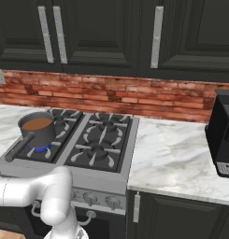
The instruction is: Pick up the sugar cube(s) and place them in the saucepan with hot chocolate.
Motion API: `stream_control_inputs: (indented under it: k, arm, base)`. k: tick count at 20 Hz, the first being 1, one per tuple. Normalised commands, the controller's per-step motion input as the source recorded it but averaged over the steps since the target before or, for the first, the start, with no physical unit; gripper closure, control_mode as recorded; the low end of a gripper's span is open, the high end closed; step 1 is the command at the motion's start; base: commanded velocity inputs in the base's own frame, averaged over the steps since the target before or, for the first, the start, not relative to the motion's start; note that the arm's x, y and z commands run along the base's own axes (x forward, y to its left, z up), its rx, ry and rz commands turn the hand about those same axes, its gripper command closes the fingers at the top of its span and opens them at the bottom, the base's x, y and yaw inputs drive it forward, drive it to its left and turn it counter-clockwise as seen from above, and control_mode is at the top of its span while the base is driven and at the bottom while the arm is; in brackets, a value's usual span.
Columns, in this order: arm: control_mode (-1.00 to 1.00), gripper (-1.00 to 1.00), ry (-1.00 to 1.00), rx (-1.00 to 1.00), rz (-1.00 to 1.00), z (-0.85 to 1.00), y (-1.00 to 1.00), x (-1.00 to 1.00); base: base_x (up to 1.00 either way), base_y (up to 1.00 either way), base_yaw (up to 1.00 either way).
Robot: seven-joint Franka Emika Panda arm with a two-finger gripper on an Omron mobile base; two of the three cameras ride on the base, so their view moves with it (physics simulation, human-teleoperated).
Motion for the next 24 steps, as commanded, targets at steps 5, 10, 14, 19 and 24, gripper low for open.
stream_control_inputs:
  k: [5,10,14,19,24]
  arm:
    - [-1.00,-1.00,0.00,0.00,-0.03,-0.05,0.00,0.00]
    - [-1.00,-1.00,-0.02,-0.01,-0.01,-0.04,0.03,0.04]
    - [-1.00,-1.00,-0.02,-0.03,0.00,-0.01,0.12,0.16]
    - [-1.00,-1.00,-0.01,-0.03,0.00,0.00,0.11,0.15]
    - [-1.00,-1.00,0.01,0.00,0.00,-0.02,0.01,0.00]
  base:
    - [0.00,0.00,0.00]
    - [0.00,0.00,0.00]
    - [0.00,0.00,0.00]
    - [0.00,0.00,0.00]
    - [0.00,0.00,0.00]
